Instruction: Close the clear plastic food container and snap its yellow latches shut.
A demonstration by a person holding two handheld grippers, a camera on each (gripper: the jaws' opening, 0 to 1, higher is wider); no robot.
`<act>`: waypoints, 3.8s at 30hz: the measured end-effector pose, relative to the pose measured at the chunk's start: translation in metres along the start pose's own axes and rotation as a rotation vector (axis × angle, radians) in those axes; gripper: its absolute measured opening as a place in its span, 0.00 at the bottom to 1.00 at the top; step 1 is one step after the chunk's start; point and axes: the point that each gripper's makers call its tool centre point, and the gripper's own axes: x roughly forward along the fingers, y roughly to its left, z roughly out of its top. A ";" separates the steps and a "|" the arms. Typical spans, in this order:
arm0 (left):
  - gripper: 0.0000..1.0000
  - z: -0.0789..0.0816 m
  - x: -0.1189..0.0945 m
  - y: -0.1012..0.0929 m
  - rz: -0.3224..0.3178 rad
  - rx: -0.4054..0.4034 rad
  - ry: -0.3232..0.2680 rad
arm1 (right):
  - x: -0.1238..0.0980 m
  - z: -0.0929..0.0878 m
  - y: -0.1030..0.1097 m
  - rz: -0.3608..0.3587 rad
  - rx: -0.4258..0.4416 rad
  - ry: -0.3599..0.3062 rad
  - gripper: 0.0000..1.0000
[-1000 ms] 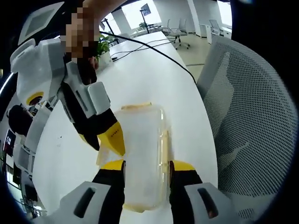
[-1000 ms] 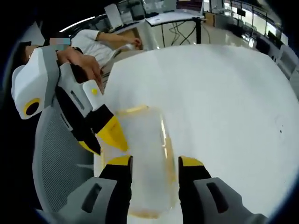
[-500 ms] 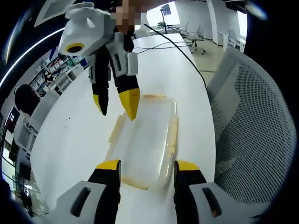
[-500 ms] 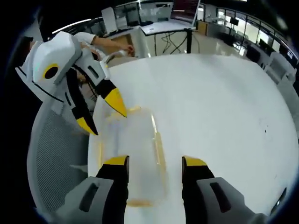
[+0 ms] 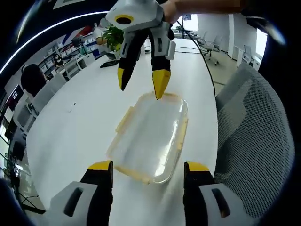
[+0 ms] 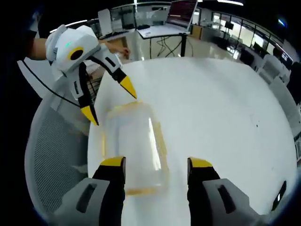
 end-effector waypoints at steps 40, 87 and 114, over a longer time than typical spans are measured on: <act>0.61 -0.013 -0.003 0.003 0.066 -0.189 -0.081 | -0.012 -0.042 0.039 -0.217 0.150 -0.162 0.54; 0.46 -0.004 0.030 0.041 0.051 -0.193 -0.063 | 0.011 -0.047 0.003 -0.266 0.199 -0.153 0.47; 0.45 0.007 0.047 0.086 0.058 -0.240 -0.053 | 0.021 -0.039 -0.049 -0.258 0.224 -0.122 0.46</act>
